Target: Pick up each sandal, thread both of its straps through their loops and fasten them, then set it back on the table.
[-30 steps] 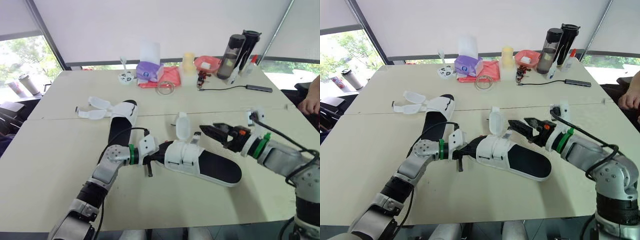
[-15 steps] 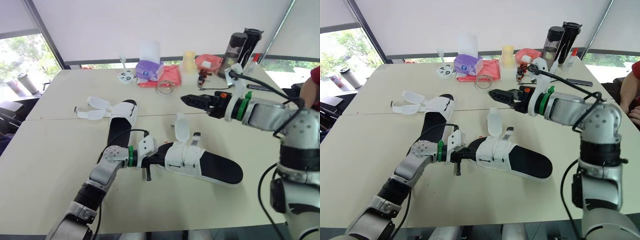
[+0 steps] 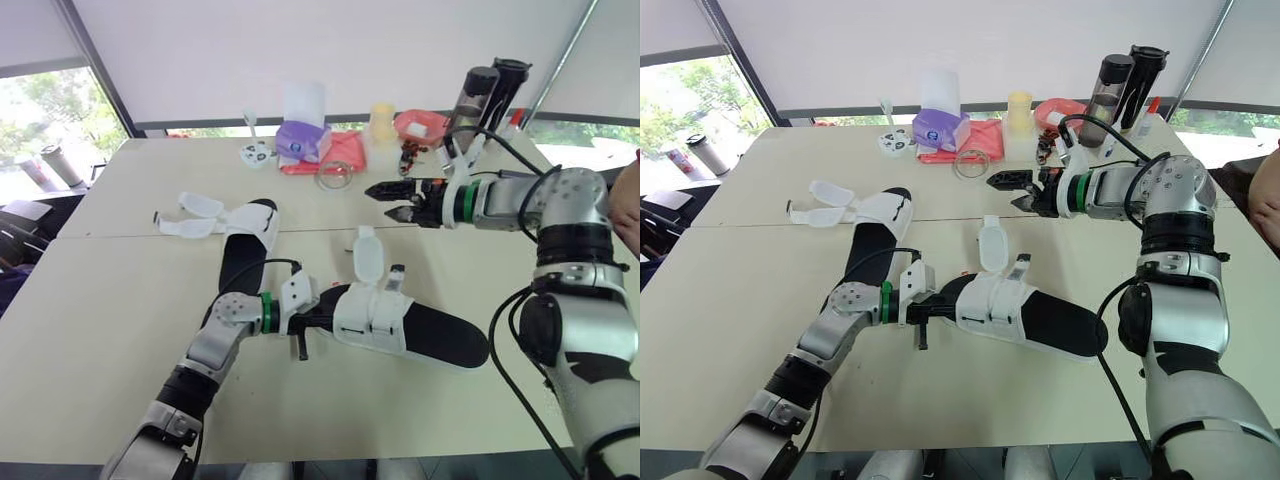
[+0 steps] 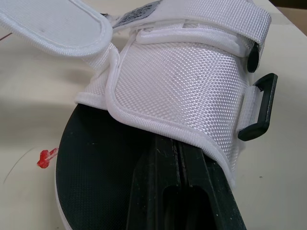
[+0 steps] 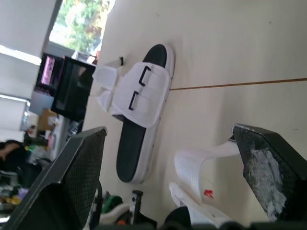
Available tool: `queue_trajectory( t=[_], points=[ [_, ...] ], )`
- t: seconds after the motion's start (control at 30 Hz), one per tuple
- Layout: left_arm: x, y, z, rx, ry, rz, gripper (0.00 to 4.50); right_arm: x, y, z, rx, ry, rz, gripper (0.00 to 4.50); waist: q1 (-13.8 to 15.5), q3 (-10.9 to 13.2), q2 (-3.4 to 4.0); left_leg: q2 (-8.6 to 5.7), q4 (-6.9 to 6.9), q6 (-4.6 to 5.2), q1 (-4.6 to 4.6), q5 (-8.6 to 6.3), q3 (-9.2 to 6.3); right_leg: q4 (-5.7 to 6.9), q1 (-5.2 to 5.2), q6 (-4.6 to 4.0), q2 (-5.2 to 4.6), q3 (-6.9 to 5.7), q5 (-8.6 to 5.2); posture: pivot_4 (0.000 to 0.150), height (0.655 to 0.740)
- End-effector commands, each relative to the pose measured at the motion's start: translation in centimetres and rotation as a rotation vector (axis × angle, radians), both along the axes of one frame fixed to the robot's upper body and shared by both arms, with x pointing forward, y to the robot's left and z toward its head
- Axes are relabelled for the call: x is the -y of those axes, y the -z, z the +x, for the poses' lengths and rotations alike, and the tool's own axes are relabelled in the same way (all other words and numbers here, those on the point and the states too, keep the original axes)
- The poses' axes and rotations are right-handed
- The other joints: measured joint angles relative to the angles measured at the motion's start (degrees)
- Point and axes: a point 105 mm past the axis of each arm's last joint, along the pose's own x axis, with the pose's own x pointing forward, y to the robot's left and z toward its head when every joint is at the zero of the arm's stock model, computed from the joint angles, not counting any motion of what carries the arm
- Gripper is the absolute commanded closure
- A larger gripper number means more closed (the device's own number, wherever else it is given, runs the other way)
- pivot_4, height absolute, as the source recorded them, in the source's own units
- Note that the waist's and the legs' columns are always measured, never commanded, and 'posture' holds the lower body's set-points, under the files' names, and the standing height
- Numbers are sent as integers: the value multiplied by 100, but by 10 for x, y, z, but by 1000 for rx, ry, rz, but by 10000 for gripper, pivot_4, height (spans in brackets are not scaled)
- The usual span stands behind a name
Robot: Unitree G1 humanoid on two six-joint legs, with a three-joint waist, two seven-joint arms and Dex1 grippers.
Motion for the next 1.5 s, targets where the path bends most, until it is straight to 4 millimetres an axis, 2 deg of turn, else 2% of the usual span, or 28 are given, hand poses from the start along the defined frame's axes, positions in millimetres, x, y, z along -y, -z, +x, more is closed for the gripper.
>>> queue_trajectory(
  t=[0.03, 0.2, 0.43, 0.53, 0.57, 0.77, 0.9, 1.0, 1.1, 1.23, 1.3, 1.4, 1.5],
  points=[
    [4, 24, -5, -46, -3, 72, 45000, -5, -9, 0, 21, -28, 6, 247, -1, 0, 2, 0, 0, 0, 0, 0, 0, 2, -2, 0, 0, 0, 0, 1500, 7400],
    [3, 24, -3, -30, -22, 74, 45000, -9, 0, -4, -2, -69, -5, 247, -6, 0, 2, 0, 3, -3, 1, 2, 0, 8, -2, 1, 0, 0, 1, 1500, 7400],
    [1, 22, 3, -1, -50, 74, 45000, -31, 5, -9, -38, -150, 48, 247, -39, -1, 3, 1, 4, -6, 5, 4, -1, 14, -1, 1, 3, 0, 1, 1500, 7400],
    [1, 21, 6, 11, -61, 71, 45000, -37, 8, -3, -42, -133, 54, 8410, -72, -1, 3, 0, 8, -7, 5, 5, -4, 17, 0, 1, 3, 0, 1, 1500, 7400],
    [1, 20, 7, 16, -63, 69, 45000, -37, 8, -1, -39, -122, 56, 12660, -81, -1, 3, 0, 10, -7, 5, 5, -4, 19, 0, 1, 3, 0, 2, 1500, 7400],
    [1, 20, 8, 21, -73, 63, 45000, -37, 6, 3, 0, -106, 61, 44363, -101, -1, 3, 0, 13, -8, 5, 6, -3, 24, -2, 2, 4, 0, 2, 1500, 7400],
    [1, 21, 6, 16, -72, 64, 45000, -36, 2, 4, 53, -99, 55, 44750, -106, -1, 3, 0, 13, -9, 6, 6, -3, 28, -3, 2, 5, 0, 2, 1500, 7400],
    [1, 21, 5, 14, -69, 64, 45000, -36, -16, 1, 243, -106, 44, 44750, -96, -1, 3, 1, 14, -9, 6, 6, -5, 30, -4, 2, 6, 1, 2, 1500, 7400],
    [1, 21, 5, 11, -65, 66, 45000, -44, -27, -20, 452, -182, -4, 44750, -112, -1, 4, 1, 14, -9, 5, 6, -5, 33, -8, 4, 6, 3, 2, 1500, 7400],
    [0, 22, 4, 8, -58, 70, 45000, -55, -28, -54, 721, -294, -134, 44750, -106, -1, 4, 3, 14, -9, 4, 6, -7, 40, -11, 4, 6, 3, 2, 1500, 7400],
    [-1, 22, 4, 5, -55, 75, 45000, -59, -15, -74, 888, -386, -284, 44750, -105, -1, 3, 4, 16, -9, 4, 6, -5, 39, -11, 6, 6, 3, 1, 1500, 7400],
    [0, 23, 3, -1, -47, 81, 45000, -63, 16, -107, 1206, -599, -591, 44750, -102, -2, 0, 3, 18, -10, 5, 5, -1, 32, -4, 17, 6, 1, -5, 1500, 7400],
    [0, 24, 3, -4, -41, 83, 45000, -60, 37, -119, 1447, -771, -814, 44750, -137, -1, -2, -5, 19, -12, 10, 5, 12, 25, 3, 46, 6, 0, -22, 1500, 7400]
  ],
)
